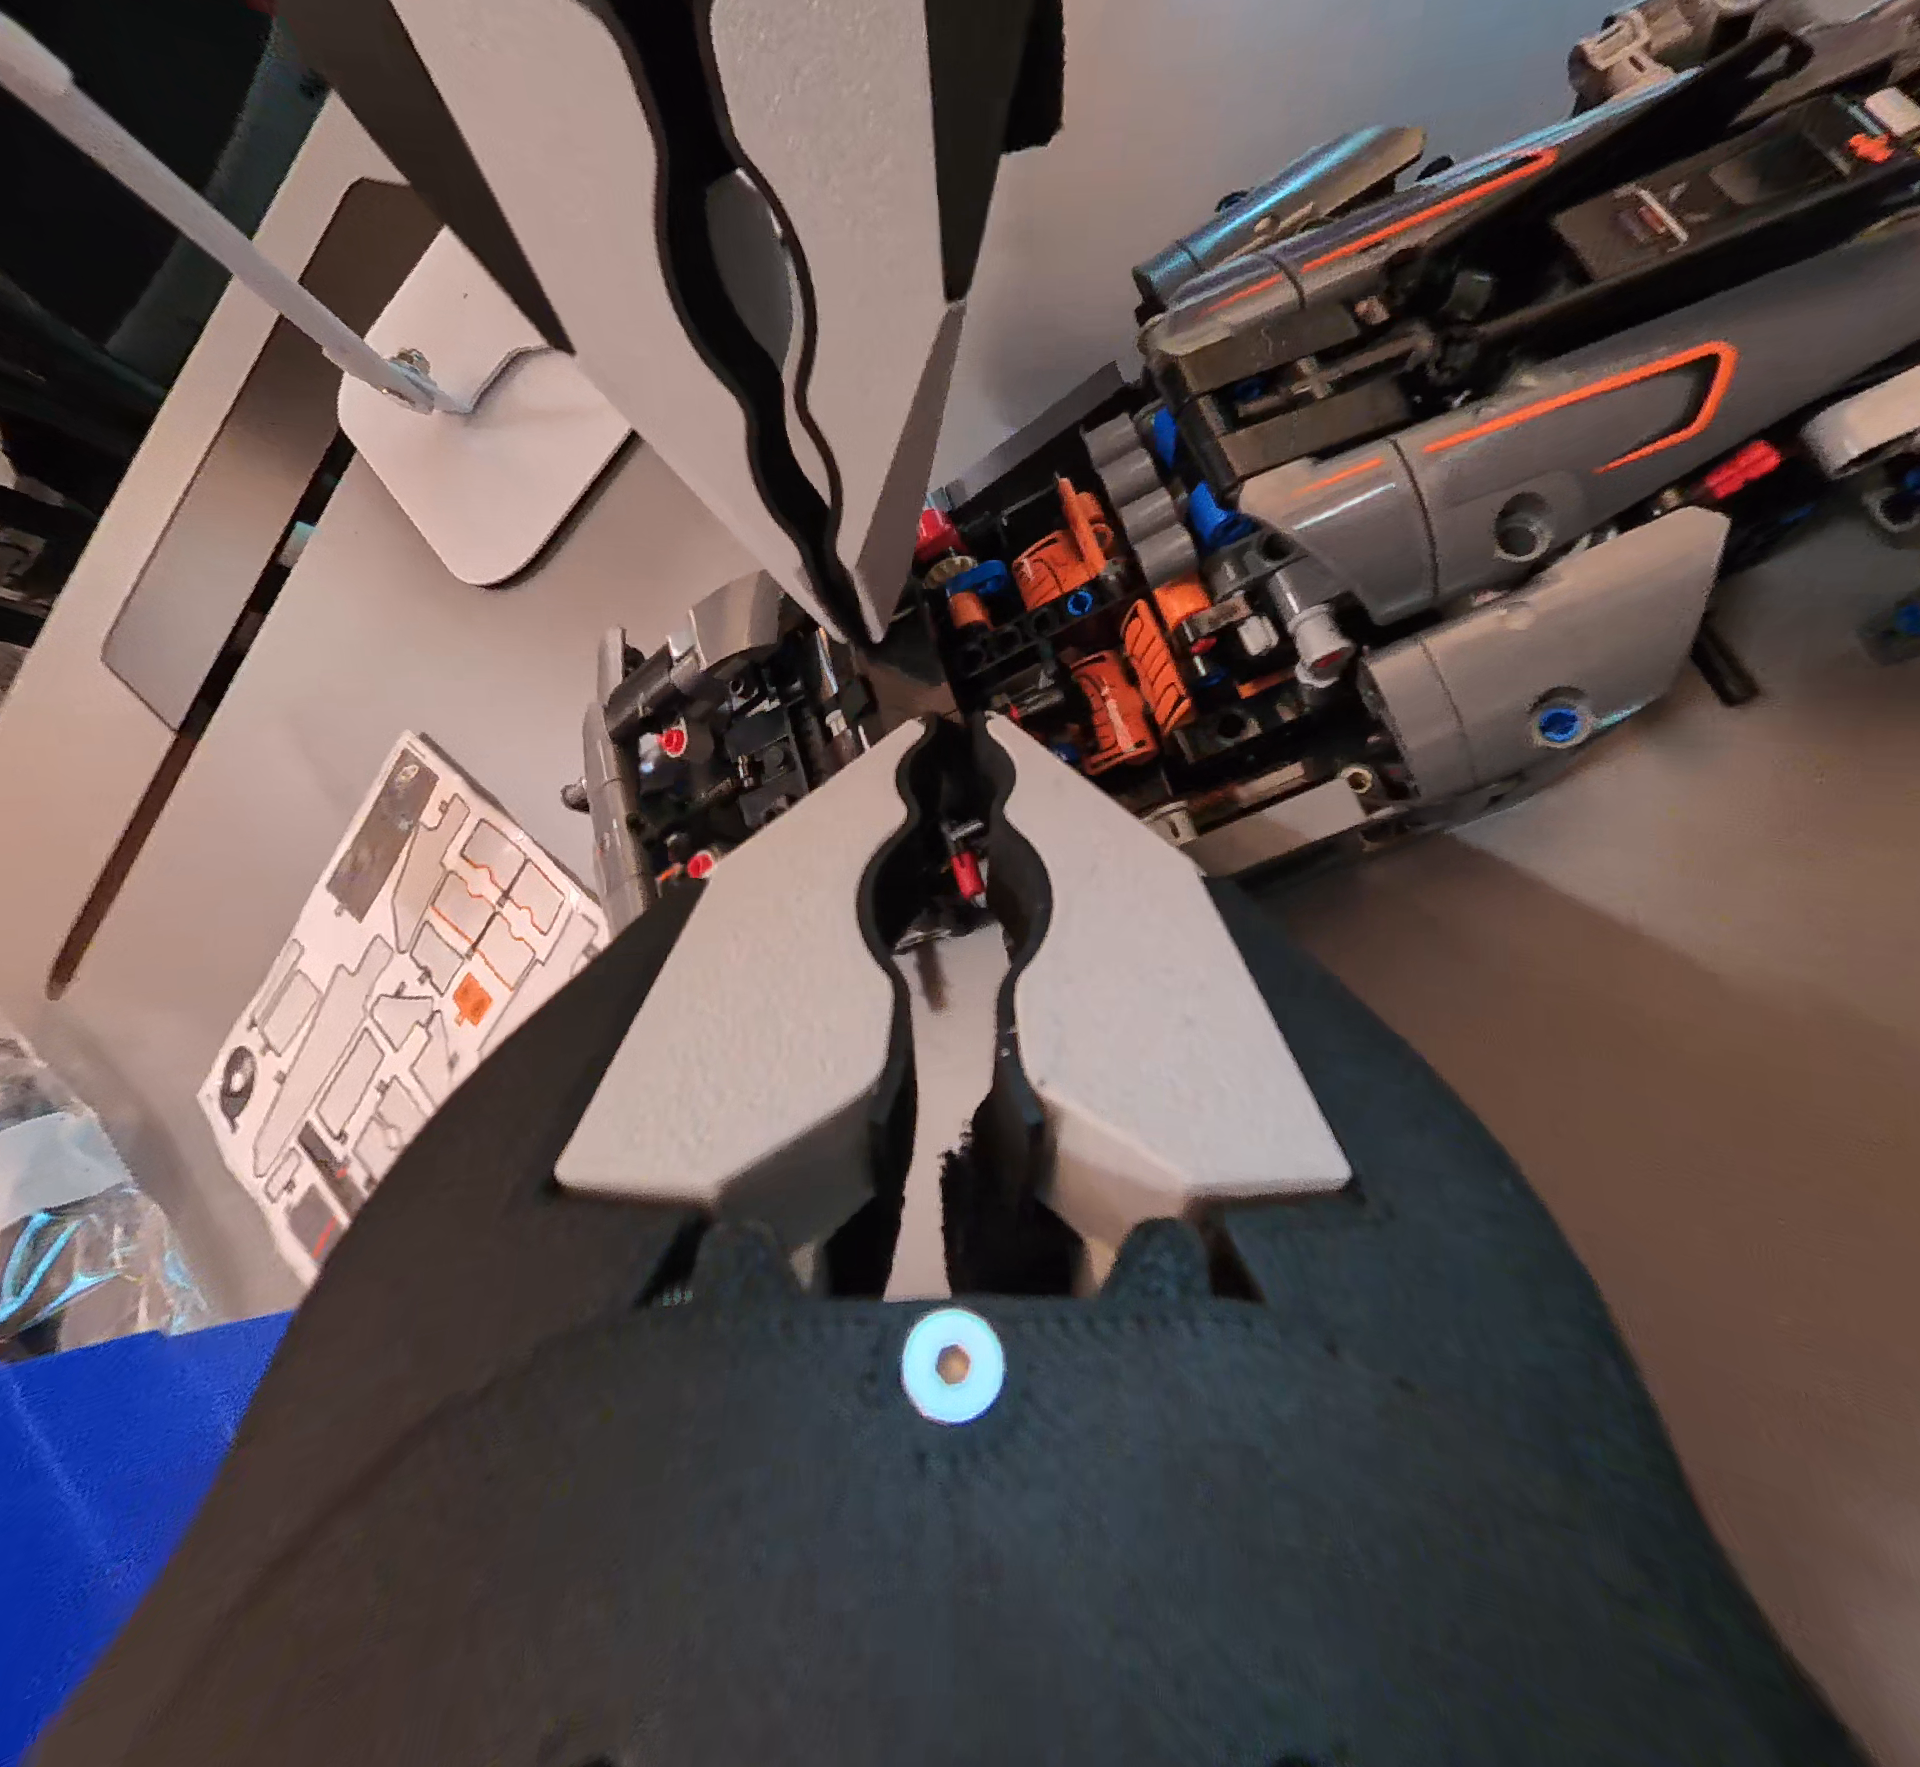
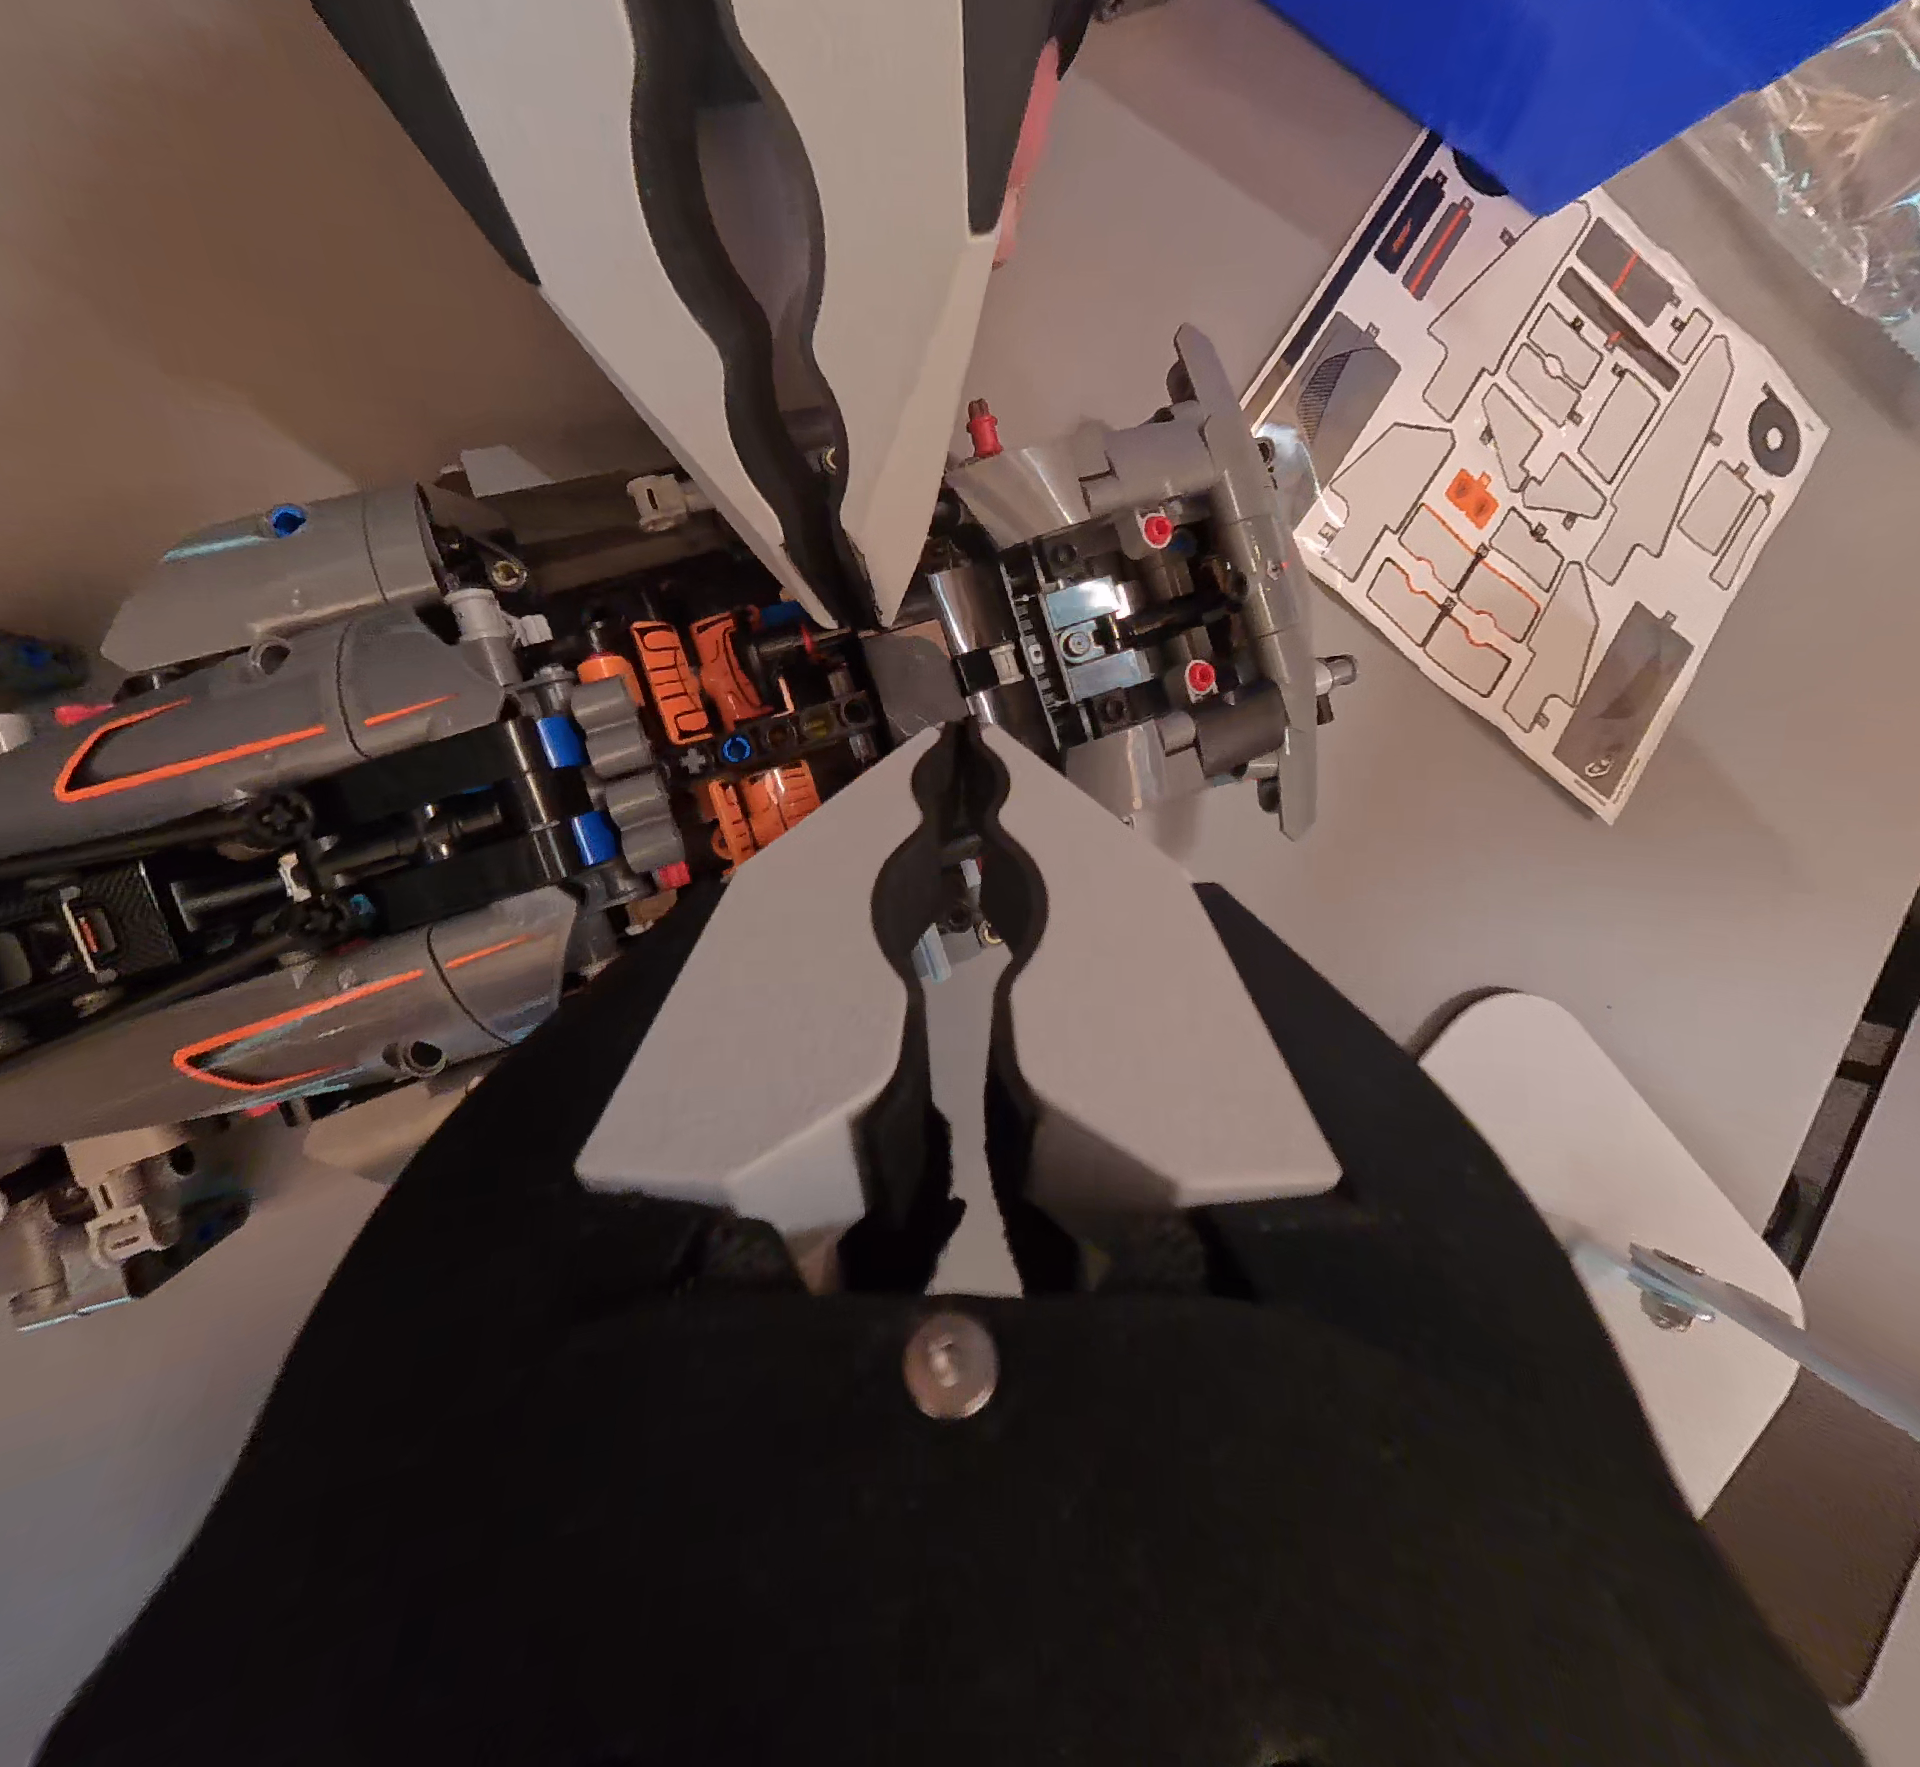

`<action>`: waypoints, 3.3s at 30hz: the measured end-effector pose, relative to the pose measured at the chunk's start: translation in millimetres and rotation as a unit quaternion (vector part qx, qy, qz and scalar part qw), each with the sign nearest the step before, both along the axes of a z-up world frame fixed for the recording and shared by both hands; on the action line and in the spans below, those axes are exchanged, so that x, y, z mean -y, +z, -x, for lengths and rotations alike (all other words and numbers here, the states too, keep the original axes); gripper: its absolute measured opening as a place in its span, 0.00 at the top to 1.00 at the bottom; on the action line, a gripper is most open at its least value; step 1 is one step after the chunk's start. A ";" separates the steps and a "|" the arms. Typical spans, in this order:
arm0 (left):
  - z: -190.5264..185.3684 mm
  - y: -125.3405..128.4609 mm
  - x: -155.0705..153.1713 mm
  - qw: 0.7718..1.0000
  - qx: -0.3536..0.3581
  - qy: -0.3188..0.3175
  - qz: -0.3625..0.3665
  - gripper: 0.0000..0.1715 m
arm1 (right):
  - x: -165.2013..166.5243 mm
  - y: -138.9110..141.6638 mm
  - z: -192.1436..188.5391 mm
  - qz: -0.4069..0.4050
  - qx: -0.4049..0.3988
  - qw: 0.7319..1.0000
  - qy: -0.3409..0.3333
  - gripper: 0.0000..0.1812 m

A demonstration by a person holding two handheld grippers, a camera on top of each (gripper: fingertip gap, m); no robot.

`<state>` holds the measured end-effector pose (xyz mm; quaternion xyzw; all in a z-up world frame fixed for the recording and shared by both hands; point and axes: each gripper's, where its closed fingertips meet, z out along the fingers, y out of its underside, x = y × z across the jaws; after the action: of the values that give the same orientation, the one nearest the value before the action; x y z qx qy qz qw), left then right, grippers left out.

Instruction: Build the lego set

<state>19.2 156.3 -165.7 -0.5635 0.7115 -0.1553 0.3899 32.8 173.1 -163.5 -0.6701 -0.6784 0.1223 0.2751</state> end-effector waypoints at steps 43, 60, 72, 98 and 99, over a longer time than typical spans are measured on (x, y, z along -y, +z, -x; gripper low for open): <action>-4.0 15.5 11.6 0.999 -0.039 -0.025 0.001 1.00 | 97.0 69.6 -61.4 -0.045 -0.088 0.982 -0.159 1.00; -10.4 8.0 17.6 0.997 -0.063 -0.043 -0.031 1.00 | 108.5 59.4 -66.8 -0.035 -0.115 0.979 -0.162 1.00; -12.0 -1.0 9.6 0.994 -0.101 -0.023 -0.036 1.00 | 110.2 56.7 -71.1 -0.032 -0.126 0.976 -0.172 1.00; 41.5 -20.7 29.7 0.985 0.013 0.129 0.114 0.59 | 133.1 25.6 -70.8 0.033 -0.164 0.933 -0.319 0.83; 38.9 -21.3 30.5 0.985 0.015 0.124 0.122 0.60 | 134.6 24.8 -71.8 0.035 -0.162 0.932 -0.321 0.83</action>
<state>-19.8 125.7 -187.0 -0.6882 0.6061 -0.1995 0.3452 104.6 38.6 -138.7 -0.8323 -0.3685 0.1580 0.3828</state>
